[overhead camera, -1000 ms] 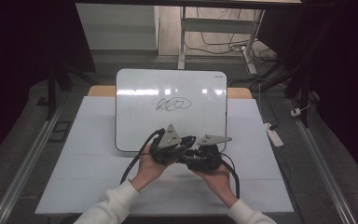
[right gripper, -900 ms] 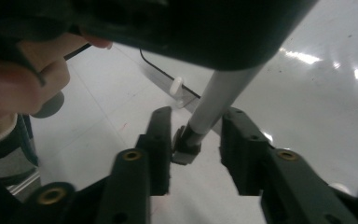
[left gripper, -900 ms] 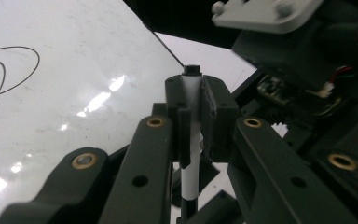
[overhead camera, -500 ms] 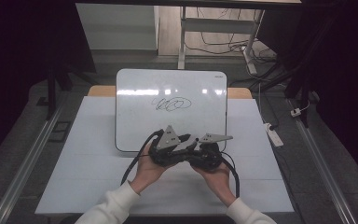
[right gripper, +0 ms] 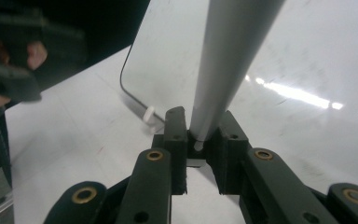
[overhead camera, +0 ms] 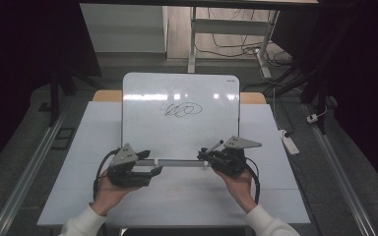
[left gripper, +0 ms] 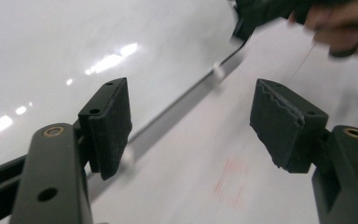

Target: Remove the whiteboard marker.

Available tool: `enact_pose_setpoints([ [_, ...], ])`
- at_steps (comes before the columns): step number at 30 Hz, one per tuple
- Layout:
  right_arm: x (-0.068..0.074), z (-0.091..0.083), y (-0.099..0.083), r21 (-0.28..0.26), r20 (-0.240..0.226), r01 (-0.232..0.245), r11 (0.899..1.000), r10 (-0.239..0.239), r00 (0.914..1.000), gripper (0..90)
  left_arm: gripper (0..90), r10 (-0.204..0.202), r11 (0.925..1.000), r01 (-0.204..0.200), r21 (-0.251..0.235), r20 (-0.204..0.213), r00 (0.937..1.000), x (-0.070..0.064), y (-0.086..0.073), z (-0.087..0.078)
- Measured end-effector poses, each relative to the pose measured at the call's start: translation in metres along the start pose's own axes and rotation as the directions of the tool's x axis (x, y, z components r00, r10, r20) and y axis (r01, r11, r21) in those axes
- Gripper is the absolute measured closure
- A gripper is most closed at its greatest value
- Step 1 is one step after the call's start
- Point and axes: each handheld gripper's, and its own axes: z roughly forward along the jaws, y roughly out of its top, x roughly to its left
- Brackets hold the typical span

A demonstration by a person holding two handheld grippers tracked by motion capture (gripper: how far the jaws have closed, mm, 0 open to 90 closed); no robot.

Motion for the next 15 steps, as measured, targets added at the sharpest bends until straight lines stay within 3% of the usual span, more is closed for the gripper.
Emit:
enact_pose_setpoints([
  [5, -0.004, -0.008, 0.002, -0.043, 0.007, 0.024, 0.999, -0.024, 0.9997, 77.6, 26.8, -0.047, 0.9984, 0.048, 0.03, -0.014, 0.9988, 0.012, -0.028, -0.015],
  [8, -0.005, -0.017, 0.004, -0.103, 0.02, 0.065, 0.993, -0.063, 0.9978, 77.5, 25.4, -0.074, 0.9963, 0.076, 0.041, -0.043, 0.9963, 0.018, -0.045, -0.02],
  [12, -0.004, -0.023, 0.006, -0.14, 0.034, 0.096, 0.985, -0.092, 0.9952, 77.6, 24.5, -0.06, 0.9962, 0.064, 0.059, -0.074, 0.9955, 0.02, -0.051, -0.019],
  [15, -0.003, -0.025, 0.009, -0.16, 0.038, 0.116, 0.98, -0.112, 0.993, 77.6, 24.1, -0.074, 0.9955, 0.078, 0.054, -0.071, 0.9948, 0.024, -0.053, -0.019],
])
